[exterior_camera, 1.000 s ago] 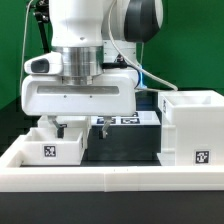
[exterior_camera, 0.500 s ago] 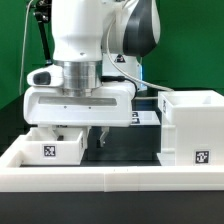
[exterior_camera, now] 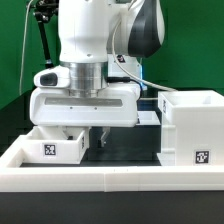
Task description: Assemble drawer
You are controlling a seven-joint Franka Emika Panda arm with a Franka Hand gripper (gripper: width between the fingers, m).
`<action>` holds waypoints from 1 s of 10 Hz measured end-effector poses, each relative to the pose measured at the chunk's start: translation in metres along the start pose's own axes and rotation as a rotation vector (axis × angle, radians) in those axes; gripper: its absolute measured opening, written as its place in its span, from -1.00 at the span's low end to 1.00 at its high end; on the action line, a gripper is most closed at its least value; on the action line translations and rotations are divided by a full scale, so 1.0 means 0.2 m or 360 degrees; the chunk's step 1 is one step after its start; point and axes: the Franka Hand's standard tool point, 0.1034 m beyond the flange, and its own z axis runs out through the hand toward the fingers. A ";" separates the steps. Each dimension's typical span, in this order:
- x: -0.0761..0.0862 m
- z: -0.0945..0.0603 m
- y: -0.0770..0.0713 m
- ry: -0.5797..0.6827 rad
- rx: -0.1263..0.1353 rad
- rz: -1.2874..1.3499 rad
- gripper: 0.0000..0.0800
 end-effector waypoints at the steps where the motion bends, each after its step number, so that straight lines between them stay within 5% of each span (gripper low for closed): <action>1: 0.00 0.00 0.00 0.0000 0.0000 0.0000 -0.17; 2: 0.00 0.00 0.00 0.0000 0.0000 0.0000 -0.17; 3: 0.00 0.00 0.00 0.0000 0.0000 0.0000 -0.67; 4: 0.00 0.00 0.00 0.0001 0.0000 -0.0001 -0.88; 10: 0.00 0.00 0.00 0.0001 0.0000 -0.0001 -0.90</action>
Offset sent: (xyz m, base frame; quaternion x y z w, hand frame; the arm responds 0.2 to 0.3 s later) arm 0.0000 0.0000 0.0000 0.0000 0.0000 0.0000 1.0000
